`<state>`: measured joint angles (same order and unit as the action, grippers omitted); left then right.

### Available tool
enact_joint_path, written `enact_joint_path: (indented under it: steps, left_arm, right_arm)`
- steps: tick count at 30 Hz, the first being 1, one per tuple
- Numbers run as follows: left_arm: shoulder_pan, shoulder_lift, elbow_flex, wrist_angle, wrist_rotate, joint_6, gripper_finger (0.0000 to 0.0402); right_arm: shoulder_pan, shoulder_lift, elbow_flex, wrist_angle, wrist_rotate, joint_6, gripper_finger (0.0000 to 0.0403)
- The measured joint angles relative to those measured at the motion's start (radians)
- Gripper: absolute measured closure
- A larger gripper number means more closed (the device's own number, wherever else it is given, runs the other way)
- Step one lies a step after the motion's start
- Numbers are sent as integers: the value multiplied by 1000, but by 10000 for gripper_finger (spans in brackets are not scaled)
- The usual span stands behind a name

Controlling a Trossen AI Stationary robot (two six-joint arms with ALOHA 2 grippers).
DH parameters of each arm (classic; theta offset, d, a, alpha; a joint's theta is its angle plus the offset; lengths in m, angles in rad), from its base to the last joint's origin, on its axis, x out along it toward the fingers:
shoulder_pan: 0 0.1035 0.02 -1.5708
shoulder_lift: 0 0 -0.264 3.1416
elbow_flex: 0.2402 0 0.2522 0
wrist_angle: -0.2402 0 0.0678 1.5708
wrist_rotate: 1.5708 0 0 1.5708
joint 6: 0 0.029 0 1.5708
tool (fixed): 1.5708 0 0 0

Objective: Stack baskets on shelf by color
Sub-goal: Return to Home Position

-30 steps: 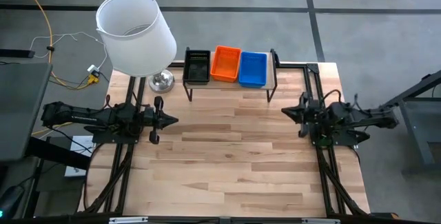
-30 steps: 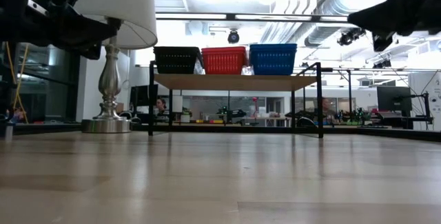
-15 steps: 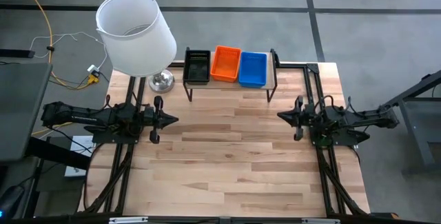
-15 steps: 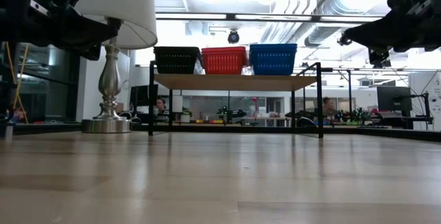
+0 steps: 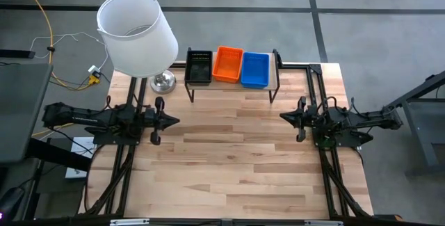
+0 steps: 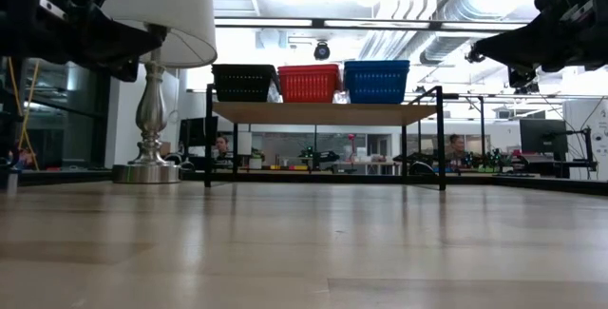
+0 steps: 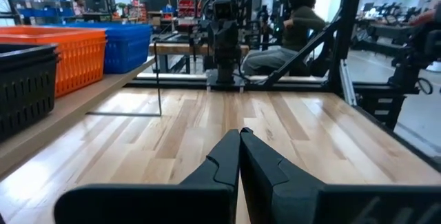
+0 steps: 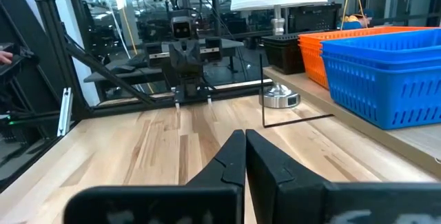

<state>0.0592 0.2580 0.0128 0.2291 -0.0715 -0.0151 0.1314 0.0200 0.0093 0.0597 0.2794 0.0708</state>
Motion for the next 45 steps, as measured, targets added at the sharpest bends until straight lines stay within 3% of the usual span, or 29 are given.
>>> enact_joint_path:
  steps: [5, 10, 15, 45]
  left_arm:
    - [-27, -75, 0, -55, -2, 0, 401]
    - [-48, -179, -1, -219, 3, 0, 401]
    - [-69, -258, -1, -219, 39, 0, 401]
    - [1, -255, 0, -217, 34, 0, 401]
  right_arm:
    - [0, -1, 0, 0, 0, 0, 403]
    - [0, -2, 0, 0, 0, 0, 403]
    - [0, -5, 0, 0, 0, 0, 402]
    - [0, -14, -1, 1, 1, 0, 402]
